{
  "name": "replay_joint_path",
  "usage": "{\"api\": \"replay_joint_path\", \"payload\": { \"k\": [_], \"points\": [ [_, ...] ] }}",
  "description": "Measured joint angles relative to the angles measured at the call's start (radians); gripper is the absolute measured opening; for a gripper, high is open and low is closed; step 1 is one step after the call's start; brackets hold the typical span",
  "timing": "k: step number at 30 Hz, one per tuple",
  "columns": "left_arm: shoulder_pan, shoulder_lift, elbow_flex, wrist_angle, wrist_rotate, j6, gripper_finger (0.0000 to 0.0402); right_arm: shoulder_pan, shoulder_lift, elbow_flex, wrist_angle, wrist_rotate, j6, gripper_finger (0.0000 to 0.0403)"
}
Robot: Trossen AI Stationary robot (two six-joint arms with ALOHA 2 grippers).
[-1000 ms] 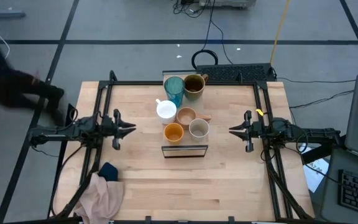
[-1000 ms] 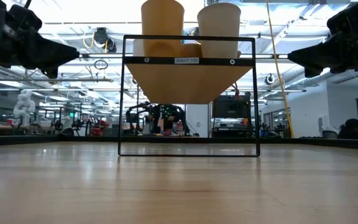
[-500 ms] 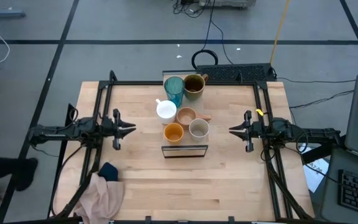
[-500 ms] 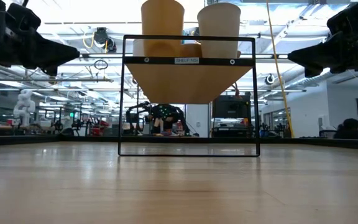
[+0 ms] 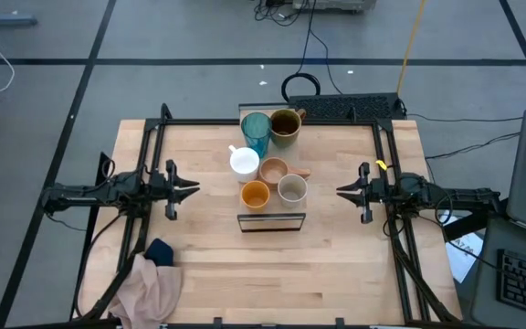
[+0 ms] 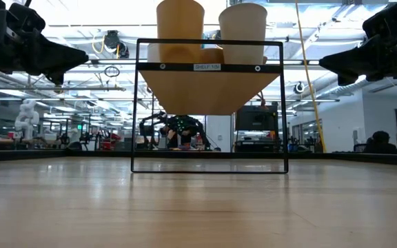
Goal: Stack small to large cups/mugs on shelf
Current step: Return to Home Position
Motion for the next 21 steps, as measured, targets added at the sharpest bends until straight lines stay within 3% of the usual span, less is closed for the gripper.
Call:
{"api": "replay_joint_path", "payload": {
  "k": [21],
  "points": [
    [0.000, 0.001, 0.000, 0.007, 0.001, 0.000, 0.0072, 0.001, -0.014, 0.000, 0.000, 0.000, 0.000, 0.0050]
  ]
}}
